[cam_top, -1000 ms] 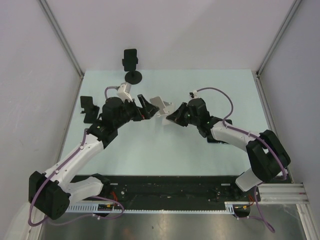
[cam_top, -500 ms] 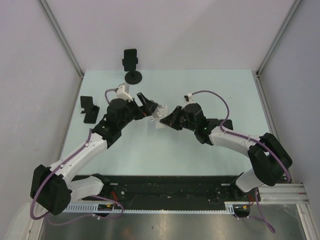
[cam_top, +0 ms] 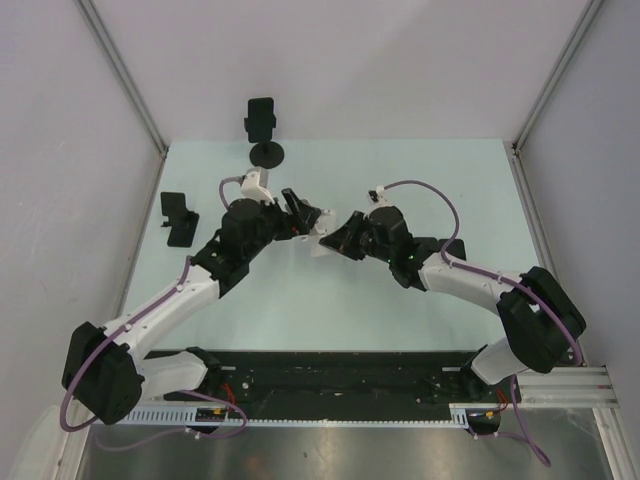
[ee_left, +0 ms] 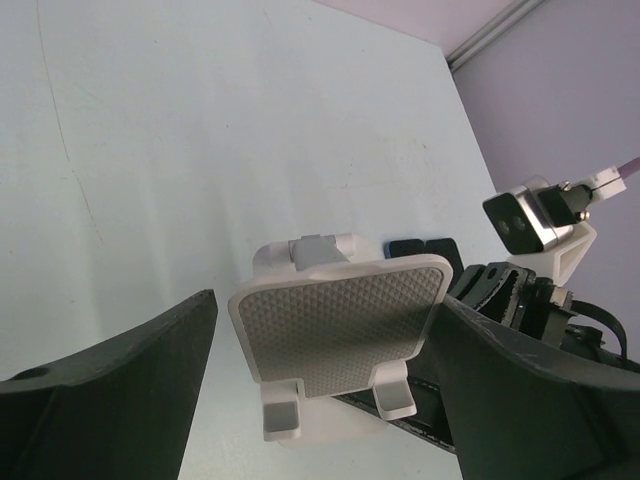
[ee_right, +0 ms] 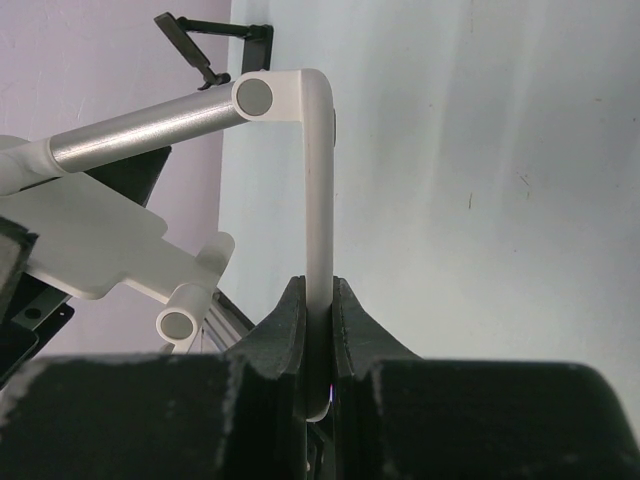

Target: Remove the phone from the phone stand

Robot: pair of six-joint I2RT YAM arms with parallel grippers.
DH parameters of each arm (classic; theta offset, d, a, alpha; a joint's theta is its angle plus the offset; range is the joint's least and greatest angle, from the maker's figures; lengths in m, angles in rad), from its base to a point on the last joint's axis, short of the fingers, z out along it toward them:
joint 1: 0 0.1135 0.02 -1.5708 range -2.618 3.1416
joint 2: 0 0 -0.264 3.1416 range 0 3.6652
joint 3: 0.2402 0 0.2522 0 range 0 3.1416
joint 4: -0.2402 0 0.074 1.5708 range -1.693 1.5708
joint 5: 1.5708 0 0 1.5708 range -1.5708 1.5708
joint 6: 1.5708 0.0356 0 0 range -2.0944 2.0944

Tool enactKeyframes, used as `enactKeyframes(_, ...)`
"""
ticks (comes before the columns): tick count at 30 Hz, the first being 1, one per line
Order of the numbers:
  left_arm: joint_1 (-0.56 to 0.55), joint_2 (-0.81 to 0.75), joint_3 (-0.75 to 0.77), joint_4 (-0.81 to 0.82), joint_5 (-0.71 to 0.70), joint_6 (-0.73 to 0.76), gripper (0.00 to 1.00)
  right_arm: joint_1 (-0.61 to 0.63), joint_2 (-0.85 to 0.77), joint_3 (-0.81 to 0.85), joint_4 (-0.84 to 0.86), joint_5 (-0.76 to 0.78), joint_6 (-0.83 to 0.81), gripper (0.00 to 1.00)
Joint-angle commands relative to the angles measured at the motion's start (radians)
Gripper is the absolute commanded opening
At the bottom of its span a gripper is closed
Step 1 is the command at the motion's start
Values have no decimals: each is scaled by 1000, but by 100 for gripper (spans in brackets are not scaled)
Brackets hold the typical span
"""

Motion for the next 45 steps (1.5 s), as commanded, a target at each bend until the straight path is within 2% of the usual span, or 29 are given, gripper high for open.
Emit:
enactKeyframes(1,-11,15,16,43,-21,12,83,17,-40,2,71,16,-11,0)
enactKeyframes(3,-14,17,15,46,-26,14,77,21,-40,4,66,19,-17,0)
enactKeyframes(6,-14,6,7,48,-43,20,56,21,-39,4,60,19,-34,0)
enactKeyframes(7,-14,-3,6,48,-49,26,44,21,-37,2,57,16,-42,2)
enactKeyframes(8,-14,-8,4,48,-61,35,39,22,-40,4,51,16,-58,5)
enactKeyframes(9,-14,-9,3,46,-66,56,32,22,-43,2,46,15,-69,17)
enactKeyframes(10,-14,-17,3,46,-73,72,29,22,-46,2,42,15,-80,25)
enactKeyframes(11,-14,-20,4,46,-79,104,27,21,-58,2,25,18,-110,41)
enactKeyframes(12,-14,-23,4,46,-81,122,23,22,-65,4,14,27,-124,49)
enactKeyframes(13,-14,-23,7,45,-86,142,22,22,-74,2,3,30,-146,58)
enactKeyframes(14,-14,-26,9,43,-87,185,21,22,-89,4,-17,32,-181,73)
enactKeyframes(17,-13,-38,13,31,-119,288,18,22,-120,2,-73,41,-242,91)
enactKeyframes(21,-8,-48,15,20,-168,454,10,22,-193,-16,-146,41,-356,94)
enactKeyframes(24,21,-42,9,20,-172,569,8,14,-246,-51,-187,67,-399,97)
enactKeyframes(27,102,-28,4,20,-109,630,8,-6,-327,-71,-241,88,-450,98)
enactKeyframes(31,264,1,-4,20,14,679,7,-36,-448,-79,-330,124,-546,100)
enactKeyframes(34,355,46,0,20,49,725,7,-56,-500,-91,-376,128,-583,100)
enactKeyframes(35,377,58,6,20,110,741,8,-71,-528,-94,-402,122,-598,100)
enactKeyframes(37,445,78,12,22,144,748,8,-90,-554,-96,-440,110,-608,100)
enactKeyframes(45,569,202,27,48,275,853,11,-140,-674,-128,-537,70,-619,100)
